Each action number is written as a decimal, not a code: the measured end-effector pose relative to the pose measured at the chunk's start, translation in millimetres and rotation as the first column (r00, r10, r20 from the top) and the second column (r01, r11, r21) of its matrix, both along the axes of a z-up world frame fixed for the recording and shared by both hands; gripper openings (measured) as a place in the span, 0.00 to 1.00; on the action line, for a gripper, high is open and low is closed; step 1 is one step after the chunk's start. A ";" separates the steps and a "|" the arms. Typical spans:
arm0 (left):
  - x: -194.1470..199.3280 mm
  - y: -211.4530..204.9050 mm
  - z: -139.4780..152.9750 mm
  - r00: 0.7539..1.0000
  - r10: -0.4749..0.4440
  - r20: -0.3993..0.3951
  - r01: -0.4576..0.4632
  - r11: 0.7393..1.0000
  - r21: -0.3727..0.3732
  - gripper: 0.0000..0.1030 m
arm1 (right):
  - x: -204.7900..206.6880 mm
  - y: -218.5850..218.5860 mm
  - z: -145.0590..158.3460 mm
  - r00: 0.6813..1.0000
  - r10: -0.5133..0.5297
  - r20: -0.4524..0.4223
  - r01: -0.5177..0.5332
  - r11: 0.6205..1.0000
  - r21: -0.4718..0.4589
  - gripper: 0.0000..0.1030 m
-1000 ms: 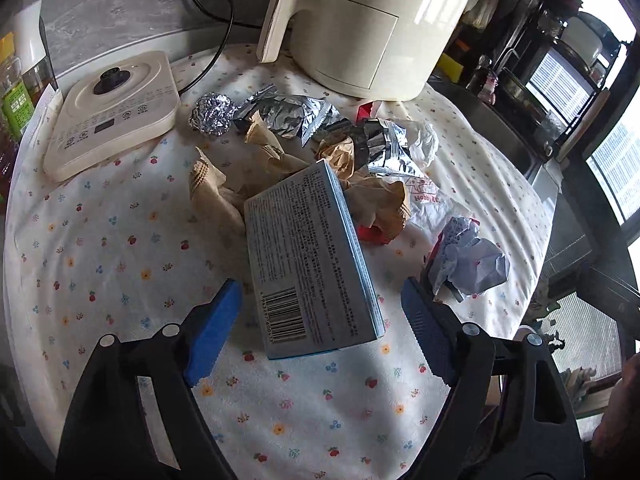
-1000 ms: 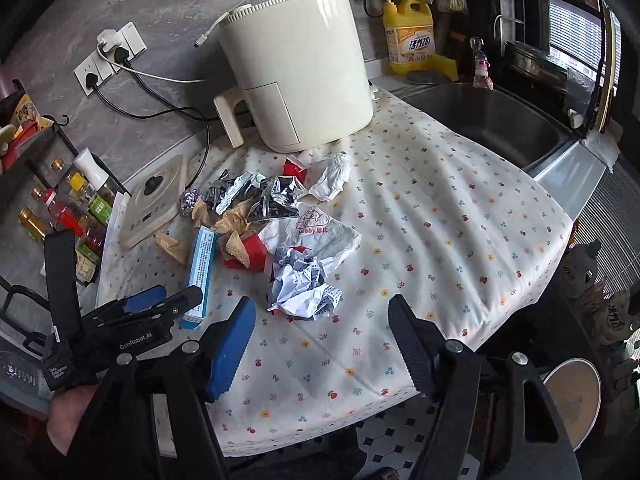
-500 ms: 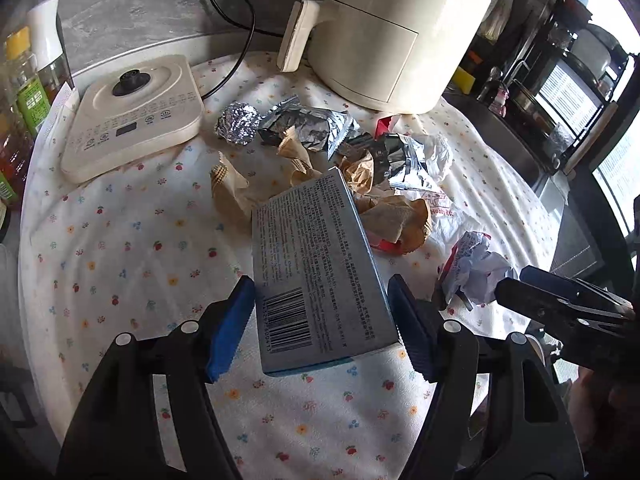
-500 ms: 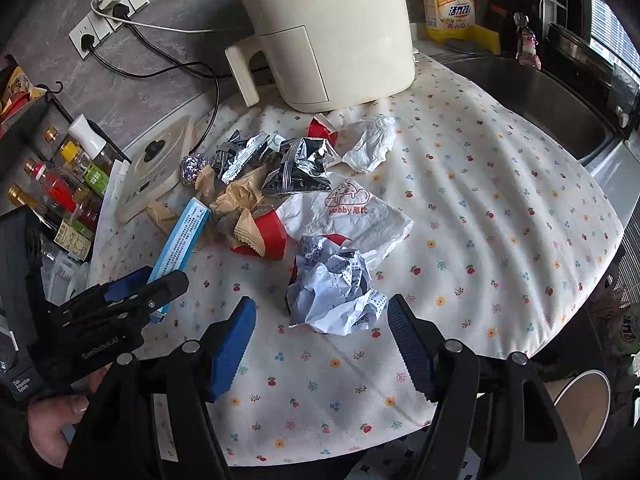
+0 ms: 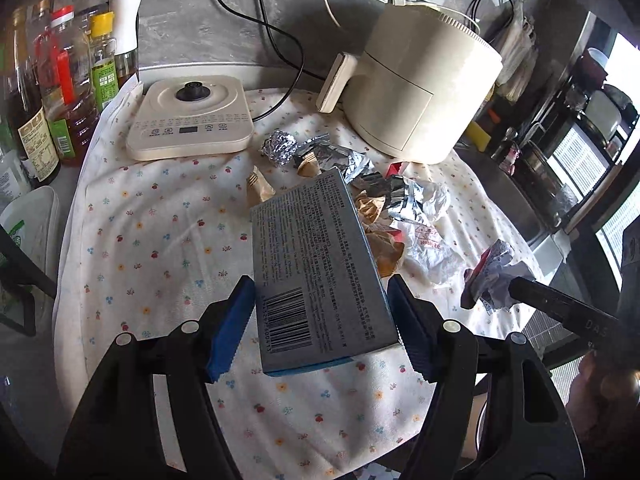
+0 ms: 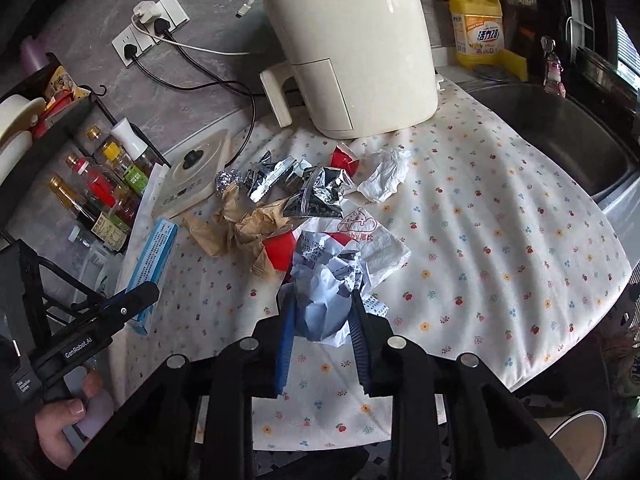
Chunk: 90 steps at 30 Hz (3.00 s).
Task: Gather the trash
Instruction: 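Close the right gripper on the crumpled white foil wrapper, then carry the box and wrapper to the white bin and open both grippers, then move both open grippers back over the counter trash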
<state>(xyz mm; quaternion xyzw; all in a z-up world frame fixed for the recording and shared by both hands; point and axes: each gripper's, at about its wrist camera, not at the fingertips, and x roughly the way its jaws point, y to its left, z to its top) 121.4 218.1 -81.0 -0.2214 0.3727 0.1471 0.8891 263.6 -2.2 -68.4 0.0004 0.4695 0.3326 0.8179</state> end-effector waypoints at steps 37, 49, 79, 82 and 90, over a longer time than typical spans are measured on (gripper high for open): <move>82.4 -418.2 -16.2 0.751 -0.659 -0.032 0.659 0.752 -0.025 0.67 | -85.3 -449.8 -41.0 0.751 -0.660 -0.035 0.652 0.748 -0.119 0.66; 87.9 -501.9 -51.3 0.611 -0.785 -0.098 0.781 0.619 -0.086 0.67 | -129.5 -521.1 -37.9 0.625 -0.781 -0.014 0.773 0.621 -0.129 0.72; 95.6 -369.4 -7.2 0.821 -0.569 -0.050 0.570 0.822 -0.012 0.94 | -73.8 -426.9 -5.2 0.740 -0.672 0.041 0.673 0.737 -0.063 0.90; 90.4 -333.7 -1.4 0.860 -0.508 -0.042 0.509 0.861 0.006 0.94 | -60.0 -393.4 0.0 0.780 -0.624 0.047 0.626 0.778 -0.055 0.91; 74.3 -236.0 3.7 0.940 -0.340 -0.024 0.340 0.940 0.012 0.94 | -27.1 -299.0 9.9 0.871 -0.488 0.065 0.491 0.870 -0.050 0.92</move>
